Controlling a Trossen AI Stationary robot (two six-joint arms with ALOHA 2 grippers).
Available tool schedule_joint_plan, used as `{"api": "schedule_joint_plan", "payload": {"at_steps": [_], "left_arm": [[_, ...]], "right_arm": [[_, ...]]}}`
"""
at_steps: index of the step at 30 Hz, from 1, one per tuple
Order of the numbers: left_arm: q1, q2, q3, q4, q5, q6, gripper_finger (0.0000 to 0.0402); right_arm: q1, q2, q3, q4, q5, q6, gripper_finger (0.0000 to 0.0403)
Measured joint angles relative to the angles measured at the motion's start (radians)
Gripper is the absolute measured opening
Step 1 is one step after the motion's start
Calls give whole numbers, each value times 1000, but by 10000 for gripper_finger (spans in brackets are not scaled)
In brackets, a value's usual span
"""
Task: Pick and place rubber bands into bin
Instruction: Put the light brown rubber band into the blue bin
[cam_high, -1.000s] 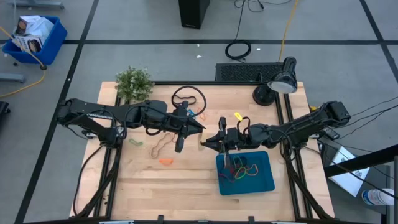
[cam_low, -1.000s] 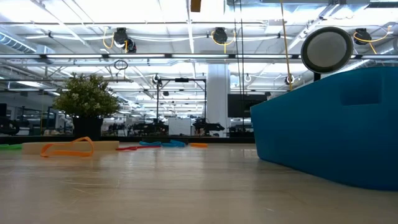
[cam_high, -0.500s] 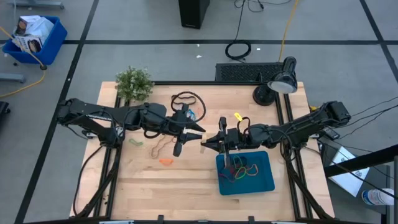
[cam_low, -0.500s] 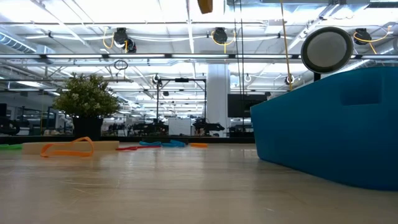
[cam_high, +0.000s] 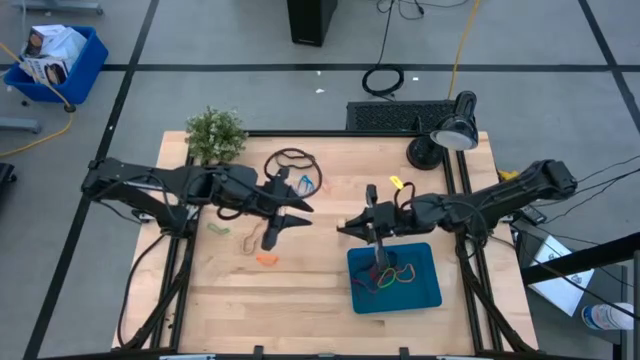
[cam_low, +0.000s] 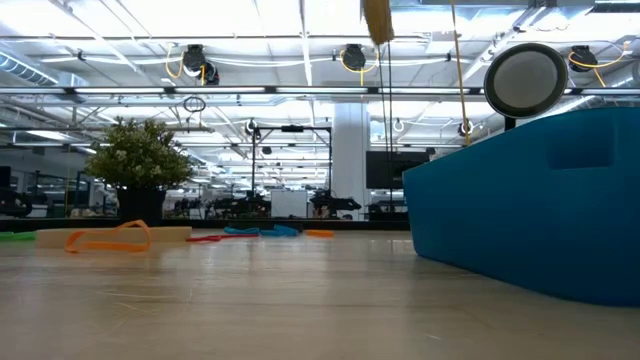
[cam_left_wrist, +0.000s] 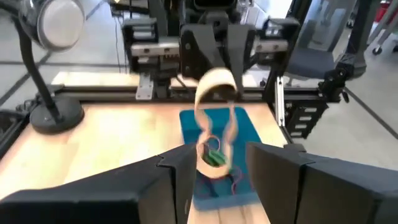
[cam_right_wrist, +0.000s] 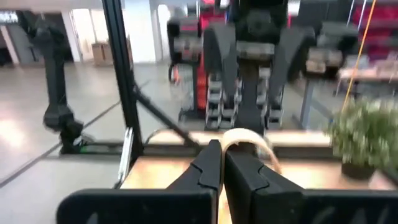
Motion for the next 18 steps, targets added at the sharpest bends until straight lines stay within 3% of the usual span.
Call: {"api": "schedule_joint_plan", "payload": {"at_steps": [7, 10, 12, 18], "left_arm": [[-3, -39, -2, -161, 0, -53, 148], [-3, -42, 1, -197, -1, -67, 148], [-3, -38, -1, -213, -1, -67, 148], [-3, -38, 0, -217, -4, -67, 147]], "right_arm": [[23, -103, 0, -389, -8, 269, 3], [49, -115, 0, -536, -60, 396, 3], [71, -113, 0, -611, -107, 482, 3], [142, -83, 0, -771, -112, 629, 3]]}}
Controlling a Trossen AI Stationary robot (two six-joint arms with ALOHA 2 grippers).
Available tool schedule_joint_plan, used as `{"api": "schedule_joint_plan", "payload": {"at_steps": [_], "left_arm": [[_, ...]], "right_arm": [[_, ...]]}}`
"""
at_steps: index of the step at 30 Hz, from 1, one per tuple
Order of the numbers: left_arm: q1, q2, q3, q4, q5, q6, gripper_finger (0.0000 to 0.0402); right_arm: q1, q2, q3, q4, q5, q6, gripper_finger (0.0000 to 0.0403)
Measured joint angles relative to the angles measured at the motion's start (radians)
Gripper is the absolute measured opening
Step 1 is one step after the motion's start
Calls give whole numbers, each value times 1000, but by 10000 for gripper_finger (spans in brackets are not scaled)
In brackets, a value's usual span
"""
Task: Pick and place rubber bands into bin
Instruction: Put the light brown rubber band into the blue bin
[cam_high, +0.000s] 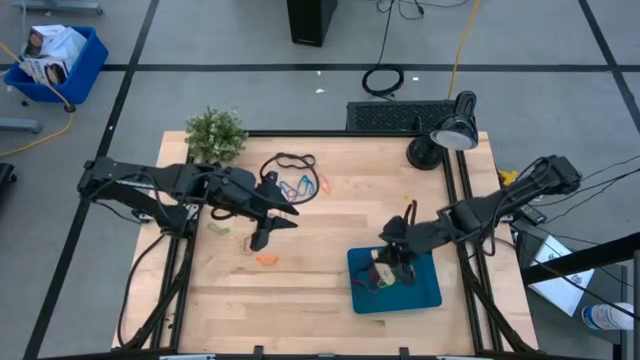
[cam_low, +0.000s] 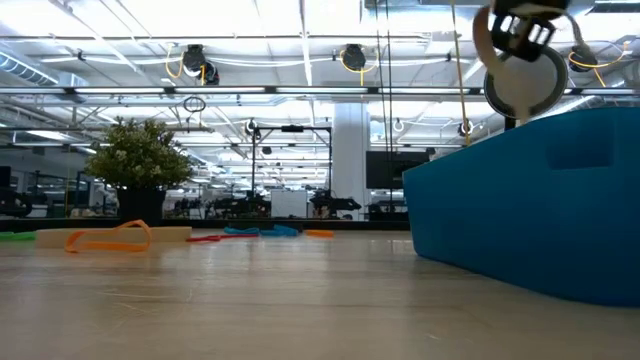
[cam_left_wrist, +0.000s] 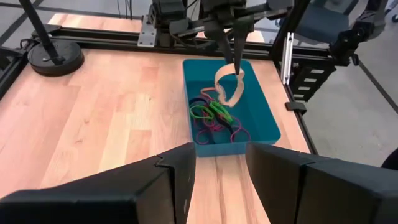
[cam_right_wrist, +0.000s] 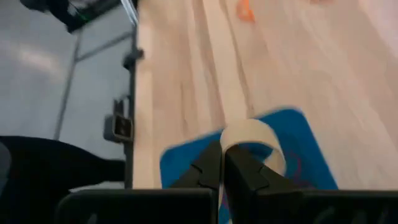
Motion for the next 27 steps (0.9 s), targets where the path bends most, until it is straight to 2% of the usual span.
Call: {"api": "schedule_joint_plan", "payload": {"at_steps": [11, 17, 27], "left_arm": [[0, 0, 0, -3, -1, -2, 147], [0, 0, 0, -7, -1, -2, 147], [0, 0, 0, -8, -1, -4, 147]], "right_arm": [[44, 99, -45, -136, 1, 137, 4], [44, 142, -105, -116, -35, 227, 4], [44, 141, -177, 8, -53, 211, 14]]}}
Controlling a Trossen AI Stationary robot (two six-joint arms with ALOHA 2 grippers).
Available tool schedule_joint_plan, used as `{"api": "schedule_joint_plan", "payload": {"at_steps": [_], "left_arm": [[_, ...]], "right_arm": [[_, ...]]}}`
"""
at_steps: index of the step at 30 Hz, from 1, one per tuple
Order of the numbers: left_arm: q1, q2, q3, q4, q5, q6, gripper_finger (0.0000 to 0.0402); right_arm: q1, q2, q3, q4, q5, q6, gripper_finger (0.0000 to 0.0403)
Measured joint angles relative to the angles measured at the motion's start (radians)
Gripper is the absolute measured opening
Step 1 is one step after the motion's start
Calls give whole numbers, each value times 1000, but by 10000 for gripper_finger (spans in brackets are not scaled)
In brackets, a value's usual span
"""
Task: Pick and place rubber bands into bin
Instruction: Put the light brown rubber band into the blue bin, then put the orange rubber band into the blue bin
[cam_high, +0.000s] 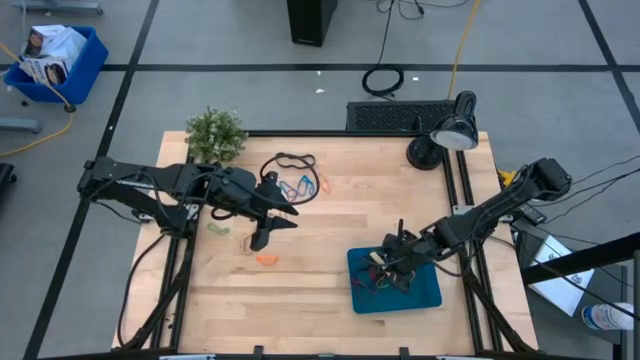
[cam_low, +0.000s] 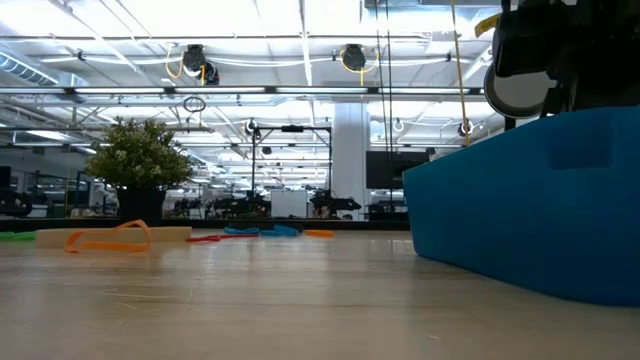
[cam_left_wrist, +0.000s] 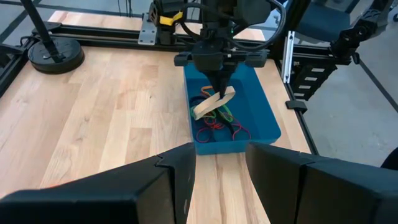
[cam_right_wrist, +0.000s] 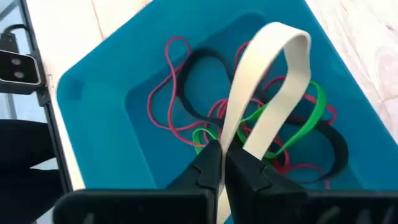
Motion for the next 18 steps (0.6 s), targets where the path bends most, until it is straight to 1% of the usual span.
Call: {"api": "schedule_joint_plan", "payload": {"at_steps": [3, 8, 11, 15, 18], "left_arm": [[0, 0, 0, 0, 0, 0, 147], [0, 0, 0, -1, 0, 0, 147], [0, 0, 0, -3, 0, 1, 147], [0, 0, 0, -21, 0, 9, 147], [0, 0, 0, -75, 0, 11, 147]], "right_arm": [[0, 0, -1, 8, 0, -22, 40], [-1, 0, -1, 10, 0, -30, 102], [-5, -16, -1, 11, 1, -55, 133], [-18, -77, -1, 13, 11, -66, 157], [-31, -139, -1, 15, 65, -70, 165]]}}
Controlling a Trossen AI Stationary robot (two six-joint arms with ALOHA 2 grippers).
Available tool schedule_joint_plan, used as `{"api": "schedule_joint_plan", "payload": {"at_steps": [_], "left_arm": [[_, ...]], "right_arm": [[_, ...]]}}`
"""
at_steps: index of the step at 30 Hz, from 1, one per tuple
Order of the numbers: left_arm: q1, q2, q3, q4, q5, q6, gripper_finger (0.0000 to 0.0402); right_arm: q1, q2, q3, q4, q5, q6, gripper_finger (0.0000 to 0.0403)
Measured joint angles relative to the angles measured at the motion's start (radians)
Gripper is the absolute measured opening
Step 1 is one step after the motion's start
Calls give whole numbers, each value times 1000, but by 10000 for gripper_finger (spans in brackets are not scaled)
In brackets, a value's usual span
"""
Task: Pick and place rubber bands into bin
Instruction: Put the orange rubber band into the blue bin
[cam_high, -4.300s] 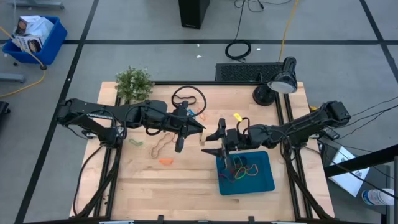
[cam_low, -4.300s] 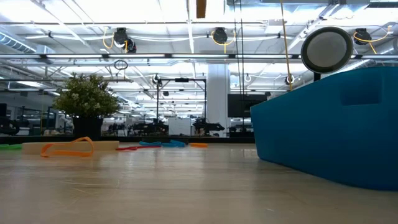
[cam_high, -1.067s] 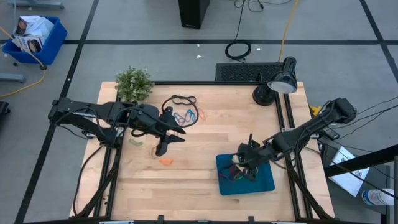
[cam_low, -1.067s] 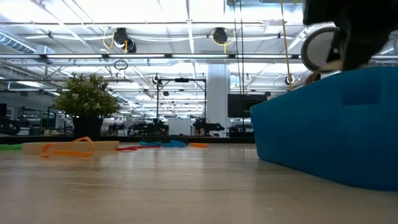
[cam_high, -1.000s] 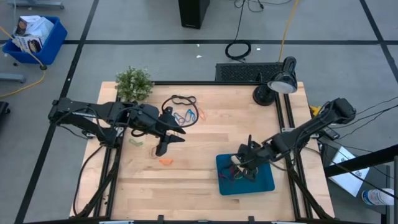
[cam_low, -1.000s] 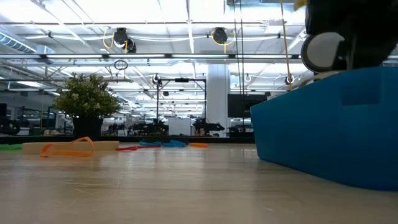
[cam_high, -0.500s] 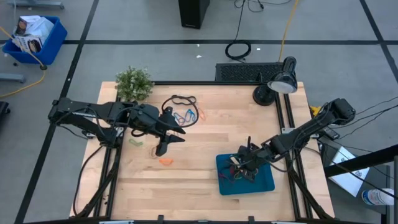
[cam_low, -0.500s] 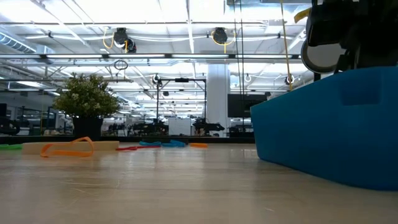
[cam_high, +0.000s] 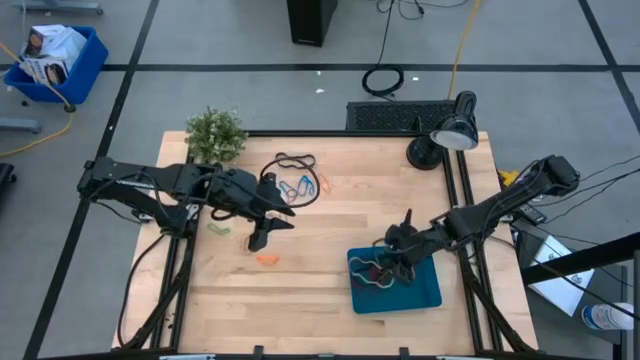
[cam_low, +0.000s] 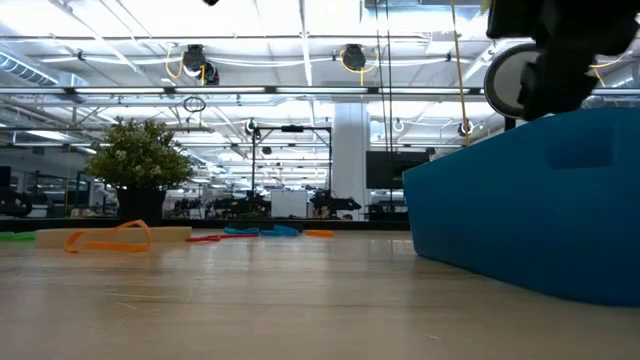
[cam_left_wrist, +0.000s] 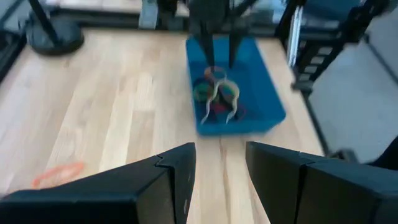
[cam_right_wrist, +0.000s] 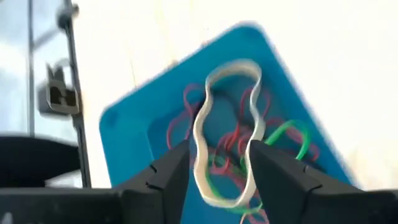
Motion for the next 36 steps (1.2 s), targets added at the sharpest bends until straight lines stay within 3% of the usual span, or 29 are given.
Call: {"api": "schedule_joint_plan", "payload": {"at_steps": [6, 14, 21, 27, 36], "left_arm": [[-12, 42, -1, -209, -52, -11, 147], [-81, 162, -1, -374, -97, 40, 147], [-142, 268, -2, -377, -137, 45, 147], [-172, 303, -101, -355, -175, -14, 147], [-185, 304, -304, -75, -103, -60, 147]], "right_arm": [[-28, -108, 0, 18, 94, -21, 163], [-75, -161, 0, 150, 101, -132, 162], [-113, -170, 0, 212, 101, -188, 161], [-148, -169, 0, 230, 101, -228, 164], [-205, -169, 0, 231, 101, -235, 165]]}}
